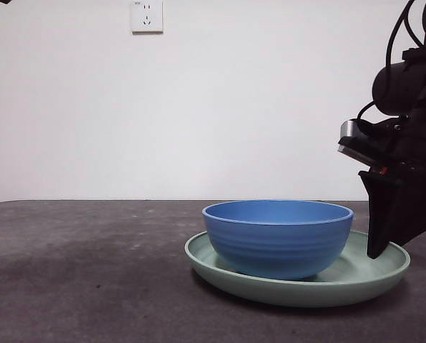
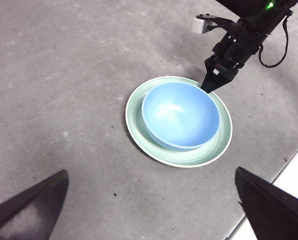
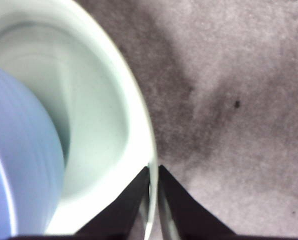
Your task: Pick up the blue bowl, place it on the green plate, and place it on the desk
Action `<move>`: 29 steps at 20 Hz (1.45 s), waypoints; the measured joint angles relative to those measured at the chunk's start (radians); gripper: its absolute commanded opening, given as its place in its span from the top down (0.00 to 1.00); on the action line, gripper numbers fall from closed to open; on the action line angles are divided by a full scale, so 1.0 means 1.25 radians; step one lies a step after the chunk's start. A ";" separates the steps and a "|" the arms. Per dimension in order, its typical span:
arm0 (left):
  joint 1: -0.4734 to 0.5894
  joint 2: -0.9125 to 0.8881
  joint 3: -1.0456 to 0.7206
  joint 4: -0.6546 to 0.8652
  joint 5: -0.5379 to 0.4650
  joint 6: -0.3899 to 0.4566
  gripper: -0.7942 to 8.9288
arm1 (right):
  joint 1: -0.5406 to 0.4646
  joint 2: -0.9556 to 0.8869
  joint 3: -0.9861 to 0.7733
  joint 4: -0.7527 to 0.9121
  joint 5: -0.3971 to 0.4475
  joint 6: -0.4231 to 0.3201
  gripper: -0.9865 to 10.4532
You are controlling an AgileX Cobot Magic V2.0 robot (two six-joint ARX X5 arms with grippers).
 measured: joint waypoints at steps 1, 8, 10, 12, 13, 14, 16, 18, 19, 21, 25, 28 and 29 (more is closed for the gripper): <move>0.000 0.000 0.000 0.000 0.000 0.000 0.37 | -0.002 0.000 0.000 0.000 -0.009 0.001 0.90; 0.000 0.000 0.000 0.000 0.000 0.000 0.37 | -0.002 0.000 0.018 -0.018 -0.037 0.011 0.90; 0.000 0.000 0.000 0.000 0.000 0.000 0.37 | -0.002 0.000 0.041 -0.035 -0.054 0.018 0.90; 0.000 0.000 0.000 0.000 0.000 0.000 0.37 | 0.001 0.000 0.067 -0.052 -0.065 0.024 0.90; 0.000 0.000 0.000 0.000 0.000 0.000 0.37 | 0.005 0.000 0.081 -0.056 -0.072 0.028 0.90; 0.000 0.000 0.000 0.000 0.000 0.000 0.37 | 0.011 0.000 0.093 -0.058 -0.079 0.036 0.90; 0.000 0.000 0.000 0.000 0.000 0.000 0.37 | 0.031 0.000 0.114 -0.056 -0.087 0.055 0.90; 0.000 0.000 0.000 0.000 0.000 0.000 0.37 | 0.054 0.000 0.124 -0.043 -0.086 0.073 0.90; 0.000 0.000 0.000 0.000 0.000 0.000 0.37 | 0.068 0.000 0.124 -0.033 -0.086 0.083 0.90; 0.000 0.000 0.000 0.000 0.000 0.000 0.37 | 0.097 0.000 0.124 -0.017 -0.086 0.107 0.90; 0.000 0.000 0.000 0.000 0.000 0.000 0.37 | 0.151 0.000 0.124 0.035 -0.086 0.149 0.90; 0.000 0.000 0.000 0.000 0.000 0.000 0.37 | 0.169 0.004 0.124 0.067 -0.088 0.180 0.90; 0.000 0.000 0.000 0.000 0.000 0.000 0.37 | 0.172 0.009 0.124 0.070 -0.088 0.187 0.90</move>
